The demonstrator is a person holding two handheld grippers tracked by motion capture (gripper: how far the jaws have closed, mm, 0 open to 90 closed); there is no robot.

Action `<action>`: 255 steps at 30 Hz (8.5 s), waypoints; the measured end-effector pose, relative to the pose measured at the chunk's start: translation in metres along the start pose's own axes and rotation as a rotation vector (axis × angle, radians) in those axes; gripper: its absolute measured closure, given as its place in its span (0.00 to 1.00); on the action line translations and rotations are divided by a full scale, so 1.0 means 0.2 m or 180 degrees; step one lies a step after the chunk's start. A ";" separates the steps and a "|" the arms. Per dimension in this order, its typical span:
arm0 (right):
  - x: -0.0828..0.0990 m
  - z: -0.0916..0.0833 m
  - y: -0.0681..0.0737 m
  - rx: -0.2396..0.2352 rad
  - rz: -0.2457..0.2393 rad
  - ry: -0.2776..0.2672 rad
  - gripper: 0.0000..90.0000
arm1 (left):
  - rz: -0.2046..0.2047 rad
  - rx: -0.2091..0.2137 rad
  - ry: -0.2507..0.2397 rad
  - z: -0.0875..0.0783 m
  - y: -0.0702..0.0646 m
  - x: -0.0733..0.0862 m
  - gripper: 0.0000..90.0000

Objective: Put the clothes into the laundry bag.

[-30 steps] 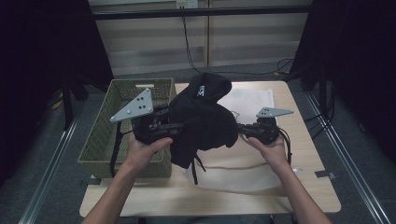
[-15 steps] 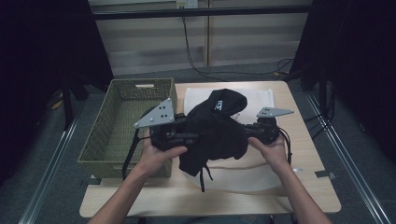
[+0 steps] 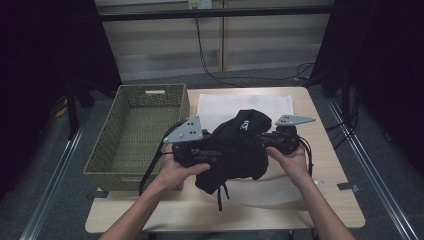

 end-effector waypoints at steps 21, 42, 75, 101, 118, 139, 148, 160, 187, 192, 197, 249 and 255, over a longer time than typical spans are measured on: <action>0.00 0.00 0.00 -0.0002 0.0001 0.0003 0.97 | -0.0215 0.0070 0.0392 0.11 0.06 0.19 0.70; 0.00 0.00 0.00 -0.0004 -0.0008 0.0033 0.97 | -0.0249 0.0215 0.1098 0.23 0.08 0.40 0.69; -0.01 -0.02 0.01 -0.0010 -0.0003 -0.0014 0.97 | -0.0509 -0.0070 0.1726 0.47 0.09 0.58 0.68; -0.03 -0.01 0.06 -0.0117 -0.0045 0.0032 0.97 | -0.1162 -0.0779 0.1711 0.59 0.30 0.57 0.68; 0.02 0.02 0.05 -0.0128 -0.0020 0.0145 0.97 | -0.1132 -0.0694 0.1646 0.61 0.26 0.61 0.43; 0.05 0.02 0.02 -0.0120 0.0016 0.0177 0.95 | -0.1137 -0.0491 0.1468 0.43 0.14 0.52 0.21; 0.09 0.01 0.01 -0.0103 0.0048 0.0233 0.82 | -0.1084 -0.0485 0.1308 0.28 0.12 0.47 0.22; 0.10 -0.12 0.17 -0.0184 -0.0123 0.0142 0.60 | -0.0897 -0.0409 0.1189 0.02 -0.03 0.51 0.40; 0.38 0.31 0.58 -0.0741 -0.0450 0.0943 0.34 | -0.0818 -0.0405 0.1037 -0.25 -0.11 0.74 0.50; 0.44 0.35 0.61 -0.0739 -0.0569 0.1095 0.26 | -0.0816 -0.0417 0.1033 -0.24 -0.12 0.75 0.50; 0.48 0.36 0.61 -0.0742 -0.0725 0.1143 0.24 | -0.0811 -0.0412 0.0992 -0.24 -0.12 0.75 0.49; 0.32 0.13 0.42 -0.0658 -0.0155 0.0796 0.82 | -0.0379 -0.0264 0.1789 0.22 -0.14 0.85 0.63; 0.32 0.12 0.40 -0.0631 -0.0113 0.0796 0.83 | -0.0390 -0.0158 0.1762 0.23 -0.11 0.89 0.59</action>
Point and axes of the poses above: each handheld gripper's, and its own axes: z roughly forward along the jaws, x roughly out of its underside, y roughly to its left, the point moved 6 cm from there along z, roughly forward along the jaws, and after that the axes turned 3 degrees about y, right-handed, at the moved point
